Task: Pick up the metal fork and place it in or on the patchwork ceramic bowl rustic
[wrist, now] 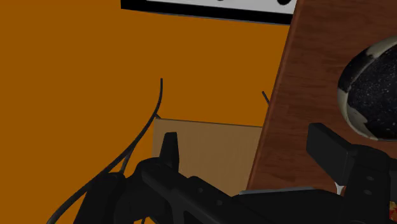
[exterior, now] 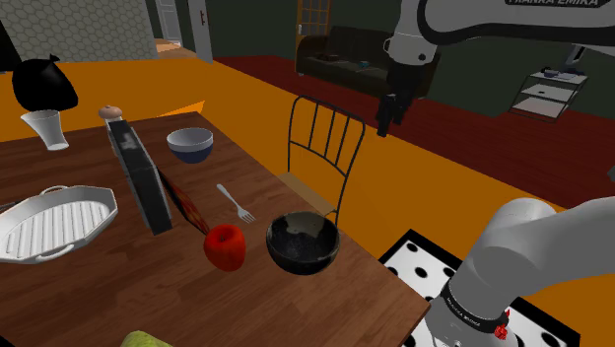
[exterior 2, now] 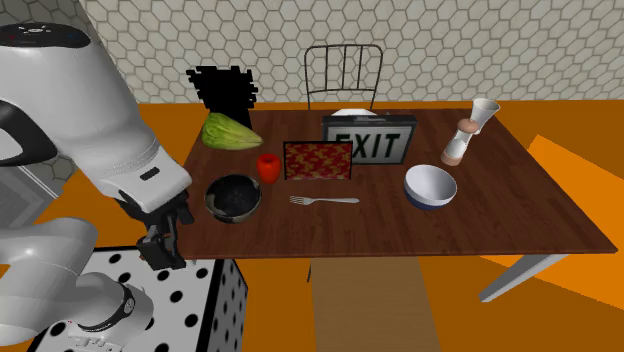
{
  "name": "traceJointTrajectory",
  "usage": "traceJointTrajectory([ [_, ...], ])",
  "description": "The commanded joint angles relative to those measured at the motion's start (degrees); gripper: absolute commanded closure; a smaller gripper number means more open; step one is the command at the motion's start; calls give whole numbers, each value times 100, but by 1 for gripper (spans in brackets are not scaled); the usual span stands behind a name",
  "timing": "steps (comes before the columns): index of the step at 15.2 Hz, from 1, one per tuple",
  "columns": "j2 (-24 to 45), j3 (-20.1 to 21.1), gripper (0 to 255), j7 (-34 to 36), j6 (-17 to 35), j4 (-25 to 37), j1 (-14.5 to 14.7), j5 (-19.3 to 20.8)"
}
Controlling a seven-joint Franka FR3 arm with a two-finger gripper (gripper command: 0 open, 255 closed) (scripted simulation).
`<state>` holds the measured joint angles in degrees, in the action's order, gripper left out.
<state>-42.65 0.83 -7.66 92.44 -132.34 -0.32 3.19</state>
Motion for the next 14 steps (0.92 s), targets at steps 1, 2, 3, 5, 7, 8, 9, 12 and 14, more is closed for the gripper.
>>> traceJointTrajectory([
  [1,0,0,0,0,0,0,0,0],
  [2,111,91,0,131,110,-24,23,-61],
  [3,229,182,0,260,221,-40,45,-120],
  [5,486,361,0,515,442,-51,88,-230],
  [7,768,536,0,768,662,-31,129,-325],
  [8,918,624,0,892,771,-10,146,-368],
  [9,1074,711,0,1017,879,19,161,-407],
  [12,1575,962,0,1390,1191,150,207,-492],
  [14,1934,1125,0,1640,1387,275,231,-523],
])
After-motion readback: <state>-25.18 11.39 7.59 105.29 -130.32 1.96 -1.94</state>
